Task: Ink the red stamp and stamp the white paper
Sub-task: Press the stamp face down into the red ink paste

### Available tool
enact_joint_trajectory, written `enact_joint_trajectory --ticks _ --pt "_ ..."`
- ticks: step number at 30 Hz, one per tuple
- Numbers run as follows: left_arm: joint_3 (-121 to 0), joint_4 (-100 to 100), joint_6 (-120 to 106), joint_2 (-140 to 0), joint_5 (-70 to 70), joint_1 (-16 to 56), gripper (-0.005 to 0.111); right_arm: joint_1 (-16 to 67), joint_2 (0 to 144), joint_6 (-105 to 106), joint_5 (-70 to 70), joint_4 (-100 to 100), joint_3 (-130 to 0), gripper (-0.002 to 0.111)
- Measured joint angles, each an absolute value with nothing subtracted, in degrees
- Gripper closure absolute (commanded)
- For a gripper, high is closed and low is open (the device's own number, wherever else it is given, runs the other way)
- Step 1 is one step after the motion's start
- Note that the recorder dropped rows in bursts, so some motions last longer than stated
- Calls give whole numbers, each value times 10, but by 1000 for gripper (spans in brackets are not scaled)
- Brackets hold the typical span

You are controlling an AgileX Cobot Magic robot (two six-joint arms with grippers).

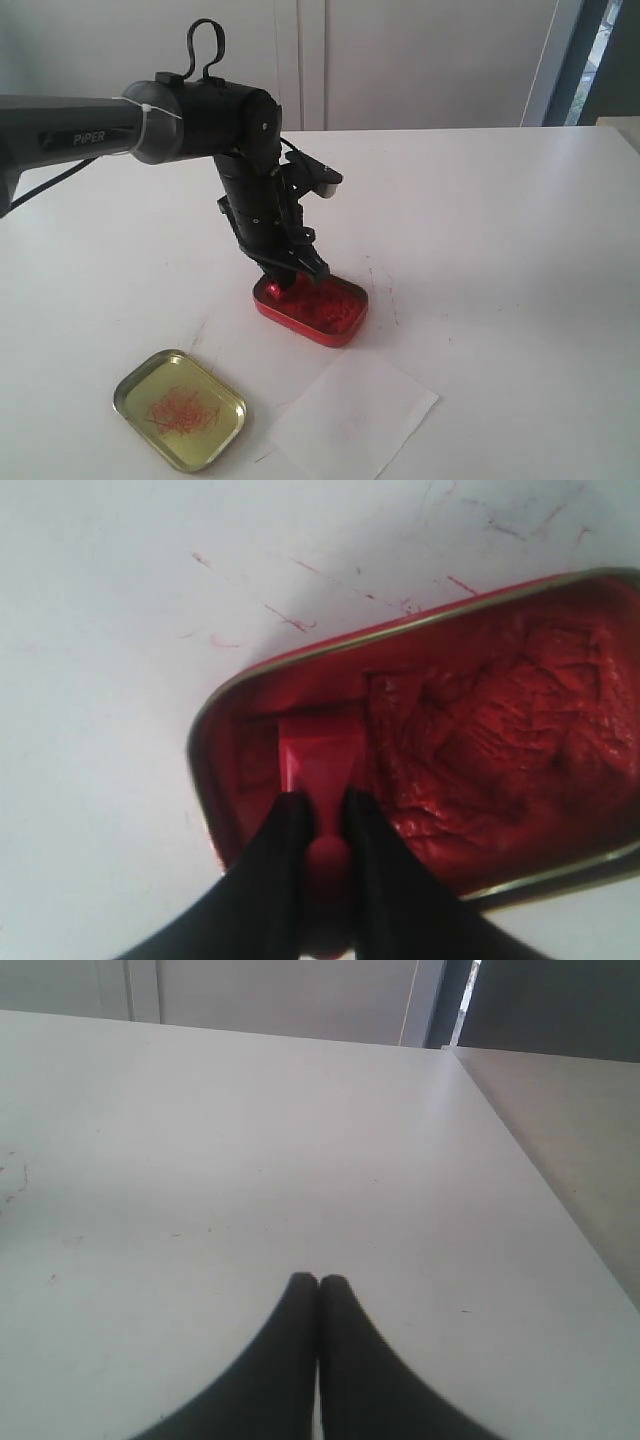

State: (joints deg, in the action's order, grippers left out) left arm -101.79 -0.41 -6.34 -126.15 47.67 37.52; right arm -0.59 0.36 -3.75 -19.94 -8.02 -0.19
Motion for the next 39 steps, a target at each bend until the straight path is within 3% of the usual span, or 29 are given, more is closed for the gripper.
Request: enact_joint_trajectory --ticks 39 --pt "-1024 -5 -63 -1271 476 375 107 -6 4 -37 -199 -80 -2 108"
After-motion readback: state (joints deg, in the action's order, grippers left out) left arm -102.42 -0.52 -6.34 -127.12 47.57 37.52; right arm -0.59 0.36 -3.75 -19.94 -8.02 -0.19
